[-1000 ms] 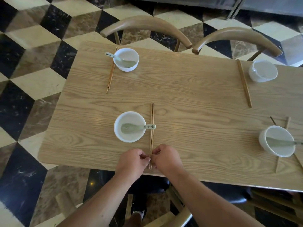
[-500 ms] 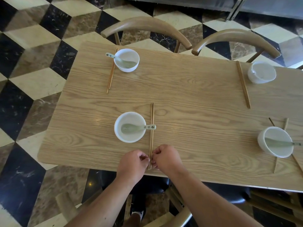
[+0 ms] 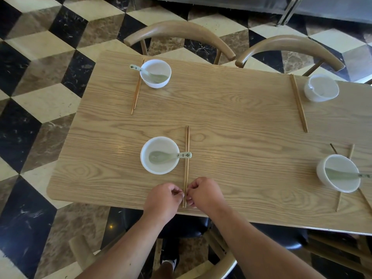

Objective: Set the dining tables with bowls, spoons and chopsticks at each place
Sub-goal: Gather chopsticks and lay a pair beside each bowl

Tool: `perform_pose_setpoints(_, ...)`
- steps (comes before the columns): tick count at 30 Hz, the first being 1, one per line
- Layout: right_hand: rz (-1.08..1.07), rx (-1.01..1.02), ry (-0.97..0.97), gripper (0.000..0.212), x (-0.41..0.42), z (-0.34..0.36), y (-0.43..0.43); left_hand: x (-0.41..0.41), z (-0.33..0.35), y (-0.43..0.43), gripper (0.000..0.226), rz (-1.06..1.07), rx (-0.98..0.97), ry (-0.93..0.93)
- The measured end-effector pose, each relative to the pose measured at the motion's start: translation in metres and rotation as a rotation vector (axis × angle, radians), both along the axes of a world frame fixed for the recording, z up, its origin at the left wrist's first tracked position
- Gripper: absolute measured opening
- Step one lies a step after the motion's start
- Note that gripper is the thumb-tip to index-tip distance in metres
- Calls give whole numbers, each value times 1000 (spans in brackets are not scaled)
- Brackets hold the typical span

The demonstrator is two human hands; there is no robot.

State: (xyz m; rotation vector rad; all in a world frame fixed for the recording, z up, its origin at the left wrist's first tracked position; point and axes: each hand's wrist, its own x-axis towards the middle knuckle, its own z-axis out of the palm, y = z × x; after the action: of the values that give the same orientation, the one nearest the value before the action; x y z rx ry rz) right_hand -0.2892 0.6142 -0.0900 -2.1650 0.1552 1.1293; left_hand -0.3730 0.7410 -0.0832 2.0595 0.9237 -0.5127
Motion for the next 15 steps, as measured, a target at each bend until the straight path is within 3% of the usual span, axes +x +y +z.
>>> perform_pose_setpoints(15, -26, 27, 5, 10, -1, 2, -3, -2, -2, 2, 10, -24, -9, -19)
